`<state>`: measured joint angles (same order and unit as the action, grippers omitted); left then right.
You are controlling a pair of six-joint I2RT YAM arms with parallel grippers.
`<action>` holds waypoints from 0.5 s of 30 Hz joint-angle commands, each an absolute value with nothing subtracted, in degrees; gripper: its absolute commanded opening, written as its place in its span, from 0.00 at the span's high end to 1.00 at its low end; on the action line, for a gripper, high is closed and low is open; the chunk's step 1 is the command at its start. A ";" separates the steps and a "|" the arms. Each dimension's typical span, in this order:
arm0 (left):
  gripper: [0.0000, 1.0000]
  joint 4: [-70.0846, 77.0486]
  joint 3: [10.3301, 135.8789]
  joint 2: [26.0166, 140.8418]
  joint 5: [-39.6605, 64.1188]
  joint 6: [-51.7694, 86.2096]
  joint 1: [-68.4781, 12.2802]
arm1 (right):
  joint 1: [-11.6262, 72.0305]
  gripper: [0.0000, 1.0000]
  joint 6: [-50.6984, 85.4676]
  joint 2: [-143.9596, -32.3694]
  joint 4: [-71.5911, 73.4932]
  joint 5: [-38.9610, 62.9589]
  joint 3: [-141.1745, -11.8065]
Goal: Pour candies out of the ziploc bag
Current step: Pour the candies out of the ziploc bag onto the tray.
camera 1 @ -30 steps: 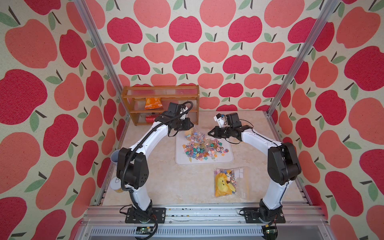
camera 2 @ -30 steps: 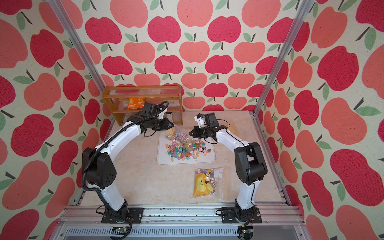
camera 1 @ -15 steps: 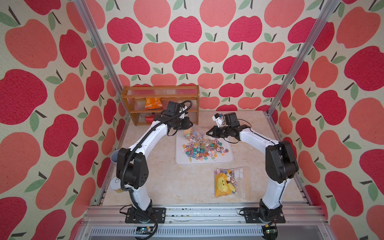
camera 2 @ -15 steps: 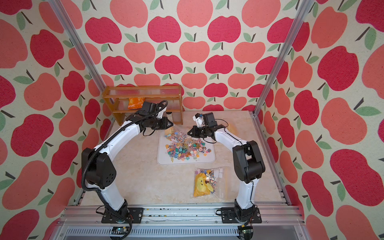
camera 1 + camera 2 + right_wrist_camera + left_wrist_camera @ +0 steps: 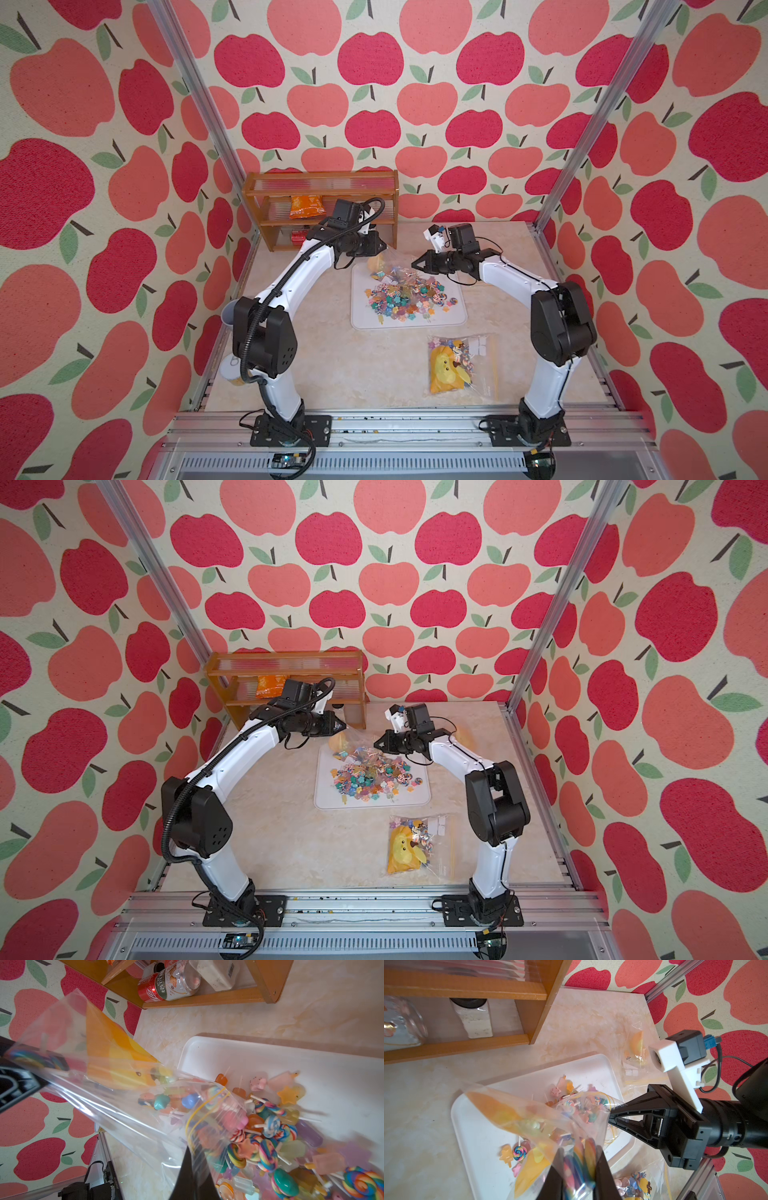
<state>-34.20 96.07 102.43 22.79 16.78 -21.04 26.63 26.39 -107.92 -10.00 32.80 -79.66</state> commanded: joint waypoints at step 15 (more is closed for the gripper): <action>1.00 -29.79 99.84 101.80 20.98 16.70 -20.73 | 23.61 1.00 25.66 -104.76 -14.63 30.02 -75.03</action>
<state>-34.09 96.07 102.43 22.98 16.80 -21.76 25.58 26.39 -105.91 -9.45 33.21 -77.38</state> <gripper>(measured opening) 0.166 0.043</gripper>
